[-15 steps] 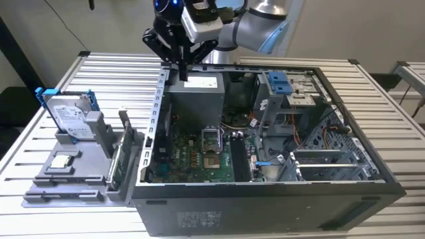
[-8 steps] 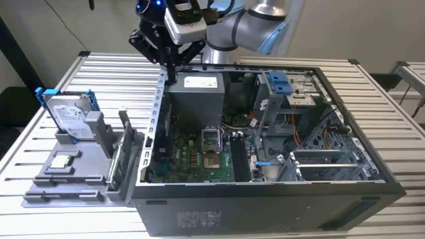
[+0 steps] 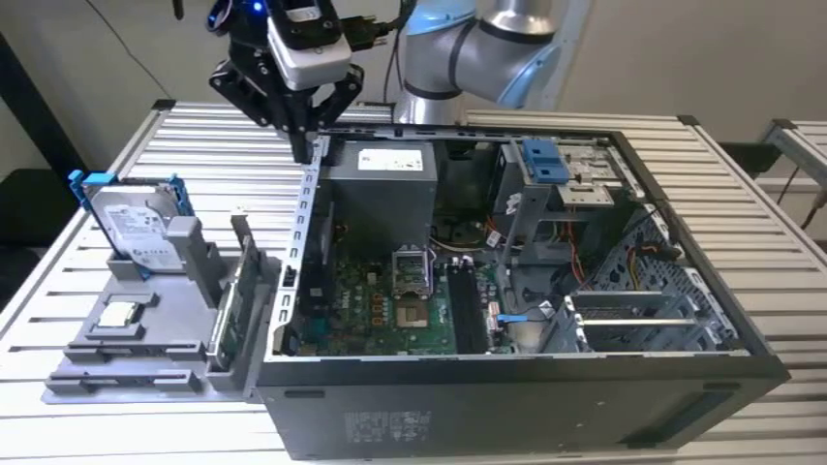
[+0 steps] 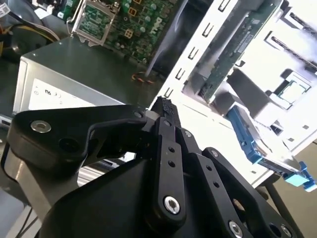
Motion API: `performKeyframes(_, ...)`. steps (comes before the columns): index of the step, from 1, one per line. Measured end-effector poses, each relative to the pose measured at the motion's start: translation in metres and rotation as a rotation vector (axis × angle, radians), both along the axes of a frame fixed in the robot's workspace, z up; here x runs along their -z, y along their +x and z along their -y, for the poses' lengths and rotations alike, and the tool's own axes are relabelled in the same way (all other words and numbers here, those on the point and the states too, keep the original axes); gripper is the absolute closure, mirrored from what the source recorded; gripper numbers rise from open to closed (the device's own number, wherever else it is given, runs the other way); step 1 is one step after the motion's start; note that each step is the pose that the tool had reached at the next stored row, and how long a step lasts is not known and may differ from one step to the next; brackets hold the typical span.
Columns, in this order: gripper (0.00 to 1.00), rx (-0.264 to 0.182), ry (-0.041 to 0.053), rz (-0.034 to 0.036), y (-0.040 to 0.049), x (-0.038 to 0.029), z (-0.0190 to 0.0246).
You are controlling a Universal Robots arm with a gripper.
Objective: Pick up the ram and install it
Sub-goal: 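Reach for the ram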
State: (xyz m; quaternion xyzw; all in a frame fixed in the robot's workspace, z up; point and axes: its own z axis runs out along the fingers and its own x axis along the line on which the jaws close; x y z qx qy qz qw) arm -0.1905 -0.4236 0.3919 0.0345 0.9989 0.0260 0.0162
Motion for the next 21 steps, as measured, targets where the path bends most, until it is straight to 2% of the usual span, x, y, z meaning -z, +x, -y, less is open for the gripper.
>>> performKeyframes(16, 0.89, -0.001, 0.0009, 0.0131, -0.0654, 0.0006, 0.0094)
performKeyframes(21, 0.89, -0.002, 0.0019, 0.0169, -0.0830, 0.0008, 0.0145)
